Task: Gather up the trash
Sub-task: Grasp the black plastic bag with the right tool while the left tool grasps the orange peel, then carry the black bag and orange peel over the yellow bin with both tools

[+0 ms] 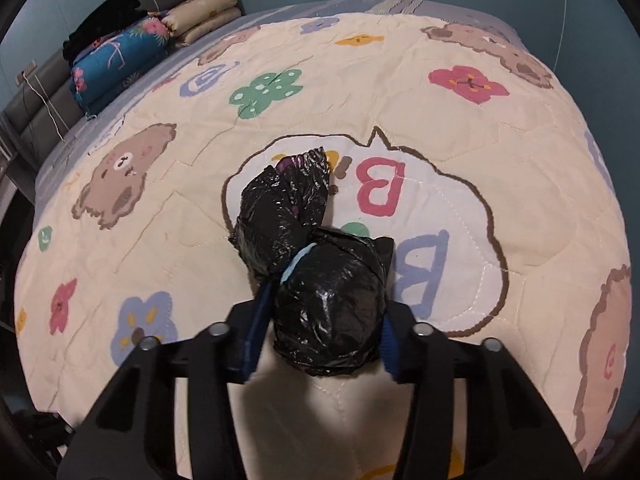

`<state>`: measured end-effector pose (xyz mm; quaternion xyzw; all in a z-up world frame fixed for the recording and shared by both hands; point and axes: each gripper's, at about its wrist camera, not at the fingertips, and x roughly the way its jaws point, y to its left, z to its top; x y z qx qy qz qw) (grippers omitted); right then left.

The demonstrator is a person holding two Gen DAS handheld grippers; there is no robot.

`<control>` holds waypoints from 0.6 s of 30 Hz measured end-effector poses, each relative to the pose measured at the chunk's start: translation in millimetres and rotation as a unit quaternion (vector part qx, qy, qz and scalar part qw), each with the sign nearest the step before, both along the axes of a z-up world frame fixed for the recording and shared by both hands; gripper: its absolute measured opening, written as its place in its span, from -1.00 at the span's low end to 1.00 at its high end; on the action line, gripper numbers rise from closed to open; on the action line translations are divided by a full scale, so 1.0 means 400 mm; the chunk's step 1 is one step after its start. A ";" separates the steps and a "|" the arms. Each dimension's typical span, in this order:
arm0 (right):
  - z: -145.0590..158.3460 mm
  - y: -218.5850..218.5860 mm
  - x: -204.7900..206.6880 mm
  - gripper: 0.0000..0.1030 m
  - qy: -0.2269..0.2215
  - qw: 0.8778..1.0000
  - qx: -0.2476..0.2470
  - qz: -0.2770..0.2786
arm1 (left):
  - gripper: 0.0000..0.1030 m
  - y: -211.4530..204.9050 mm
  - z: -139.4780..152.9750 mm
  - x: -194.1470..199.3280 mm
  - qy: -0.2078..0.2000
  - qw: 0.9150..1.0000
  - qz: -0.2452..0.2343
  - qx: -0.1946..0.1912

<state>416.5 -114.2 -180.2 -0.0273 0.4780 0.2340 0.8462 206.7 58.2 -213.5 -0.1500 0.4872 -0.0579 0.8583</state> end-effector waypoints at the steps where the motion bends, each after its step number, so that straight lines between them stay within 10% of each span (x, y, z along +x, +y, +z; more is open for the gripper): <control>1: 0.003 -0.001 -0.002 -0.29 0.000 1.000 0.003 -0.001 | -0.74 -0.006 0.001 -0.001 -0.004 1.000 0.000 0.008; 18: 0.157 -0.071 -0.111 -0.41 -0.011 0.997 0.078 -0.011 | -0.79 0.004 0.087 -0.050 -0.056 0.998 0.009 0.007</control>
